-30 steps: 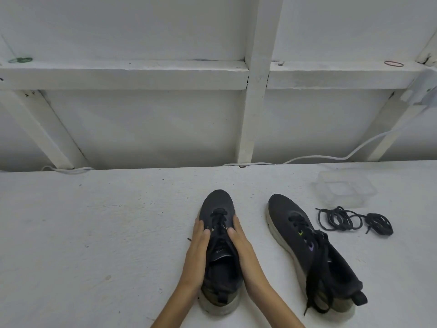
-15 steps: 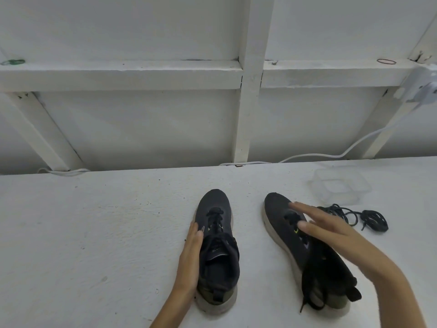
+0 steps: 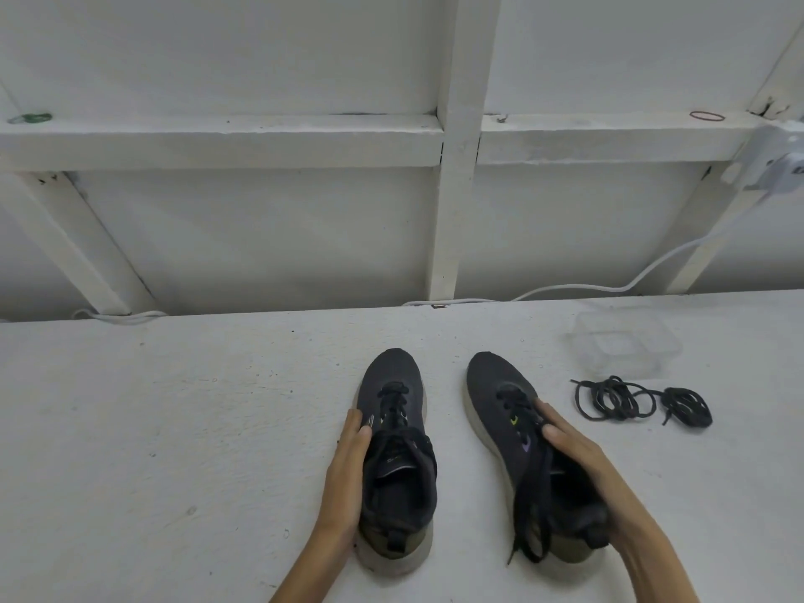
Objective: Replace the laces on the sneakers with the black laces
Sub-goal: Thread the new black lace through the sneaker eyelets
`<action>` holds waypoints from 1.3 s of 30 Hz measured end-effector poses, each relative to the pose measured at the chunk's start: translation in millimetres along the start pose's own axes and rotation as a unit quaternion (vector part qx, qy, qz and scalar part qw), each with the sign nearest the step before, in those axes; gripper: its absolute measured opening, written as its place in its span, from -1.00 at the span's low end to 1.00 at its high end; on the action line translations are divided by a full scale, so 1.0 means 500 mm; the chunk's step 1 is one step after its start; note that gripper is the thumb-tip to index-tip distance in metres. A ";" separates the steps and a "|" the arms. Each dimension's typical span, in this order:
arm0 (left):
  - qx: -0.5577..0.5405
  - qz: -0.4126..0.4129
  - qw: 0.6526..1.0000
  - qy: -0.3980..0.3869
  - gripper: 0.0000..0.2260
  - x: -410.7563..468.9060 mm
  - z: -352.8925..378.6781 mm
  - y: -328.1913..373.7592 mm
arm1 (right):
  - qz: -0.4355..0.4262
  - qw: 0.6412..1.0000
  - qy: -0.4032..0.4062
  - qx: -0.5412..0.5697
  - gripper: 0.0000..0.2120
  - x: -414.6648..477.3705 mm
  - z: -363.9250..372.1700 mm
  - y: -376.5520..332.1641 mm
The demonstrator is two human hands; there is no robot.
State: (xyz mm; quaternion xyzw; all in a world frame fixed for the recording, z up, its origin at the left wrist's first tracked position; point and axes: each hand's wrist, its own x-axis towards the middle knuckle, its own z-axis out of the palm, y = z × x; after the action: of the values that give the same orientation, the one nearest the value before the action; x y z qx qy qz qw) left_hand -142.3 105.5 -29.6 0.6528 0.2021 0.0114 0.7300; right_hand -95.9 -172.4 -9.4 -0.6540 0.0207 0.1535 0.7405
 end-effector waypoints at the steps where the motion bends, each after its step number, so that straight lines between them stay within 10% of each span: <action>1: 0.000 0.000 1.000 0.003 -0.55 0.000 -0.001 -0.001 | -0.002 1.000 -0.002 0.005 -0.23 0.004 0.021 0.008; 16: 0.035 0.011 0.999 0.002 -0.52 0.026 -0.019 0.029 | -0.008 0.990 0.093 -0.105 -0.65 0.084 0.101 0.021; 21: 0.049 0.015 0.999 0.003 -0.51 0.080 -0.004 0.048 | -0.045 0.997 0.044 -0.048 -0.37 0.104 0.134 0.018; 39: 0.053 -0.002 0.999 0.008 -0.43 0.121 -0.067 0.018 | -0.036 0.994 0.041 -0.092 -0.41 0.131 0.220 0.071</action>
State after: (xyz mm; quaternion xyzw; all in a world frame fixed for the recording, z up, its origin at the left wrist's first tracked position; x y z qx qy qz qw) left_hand -94.8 155.4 -40.0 0.6901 0.2093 0.0044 0.6928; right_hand -61.1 -48.7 -42.7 -0.7257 0.0133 0.1004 0.6805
